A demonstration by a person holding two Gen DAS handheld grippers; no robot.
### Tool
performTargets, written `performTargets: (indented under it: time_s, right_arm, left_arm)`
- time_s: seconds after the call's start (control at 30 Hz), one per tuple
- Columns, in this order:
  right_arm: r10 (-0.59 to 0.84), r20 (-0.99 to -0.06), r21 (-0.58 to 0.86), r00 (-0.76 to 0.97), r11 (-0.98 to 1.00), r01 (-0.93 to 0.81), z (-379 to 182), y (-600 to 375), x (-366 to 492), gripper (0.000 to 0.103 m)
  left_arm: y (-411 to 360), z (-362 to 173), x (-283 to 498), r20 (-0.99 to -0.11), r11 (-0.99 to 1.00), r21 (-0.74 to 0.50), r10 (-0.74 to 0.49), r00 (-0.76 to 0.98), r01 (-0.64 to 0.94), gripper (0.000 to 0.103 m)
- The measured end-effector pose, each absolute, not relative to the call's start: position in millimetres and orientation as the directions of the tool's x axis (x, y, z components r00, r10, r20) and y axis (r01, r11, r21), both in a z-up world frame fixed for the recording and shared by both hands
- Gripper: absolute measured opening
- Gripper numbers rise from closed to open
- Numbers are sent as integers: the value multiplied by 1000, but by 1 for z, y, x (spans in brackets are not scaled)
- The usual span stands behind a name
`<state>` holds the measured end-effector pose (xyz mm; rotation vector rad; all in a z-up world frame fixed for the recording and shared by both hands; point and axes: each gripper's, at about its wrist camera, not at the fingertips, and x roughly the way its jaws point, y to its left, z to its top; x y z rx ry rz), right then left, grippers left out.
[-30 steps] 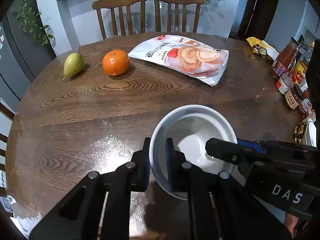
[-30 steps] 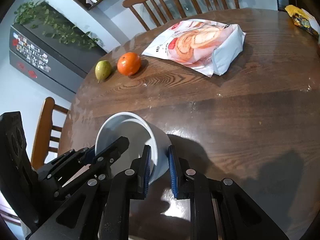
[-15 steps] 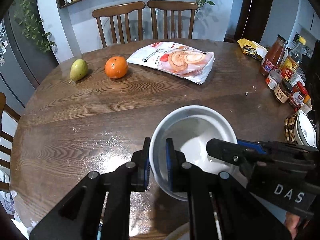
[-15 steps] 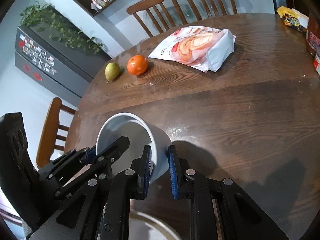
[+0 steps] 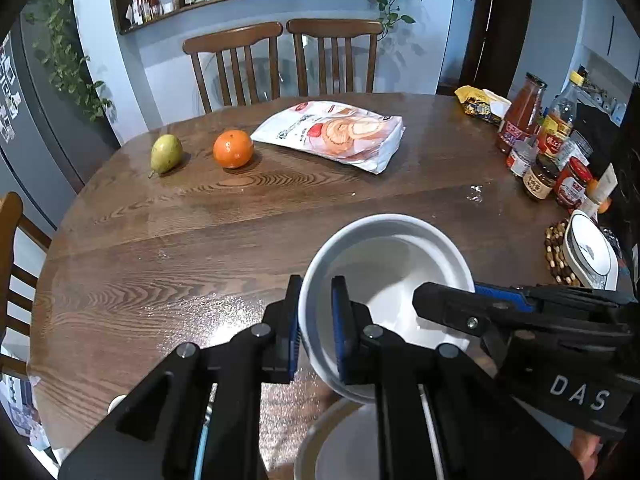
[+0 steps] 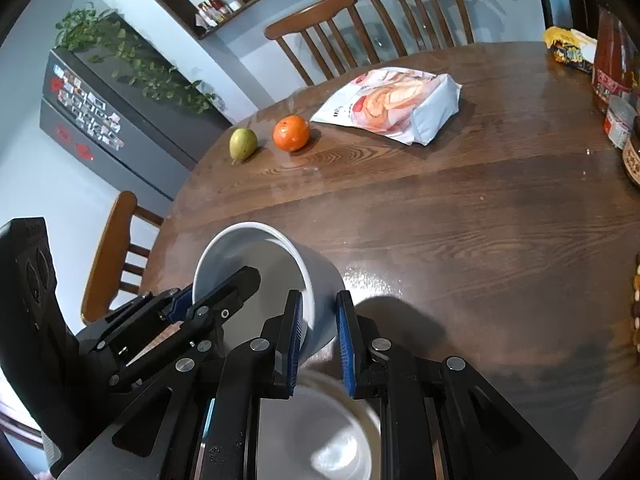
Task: Organize plates and bowls
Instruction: 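Lift the ramekin and carry it over the white bowl stack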
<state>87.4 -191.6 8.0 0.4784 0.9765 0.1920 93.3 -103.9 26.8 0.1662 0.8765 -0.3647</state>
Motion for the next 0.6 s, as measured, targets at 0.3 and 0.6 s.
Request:
performTargets:
  time_s: [0.3, 0.6]
  right_arm:
    - [362, -741, 467, 566, 883, 48, 19, -184, 62, 19]
    - [361, -753, 465, 550, 883, 57, 19, -180, 38, 19]
  left_arm:
    - [-99, 38, 69, -753, 922, 13, -245, 610, 387, 12]
    - [-97, 37, 46, -765, 916, 9, -253, 593, 401, 12]
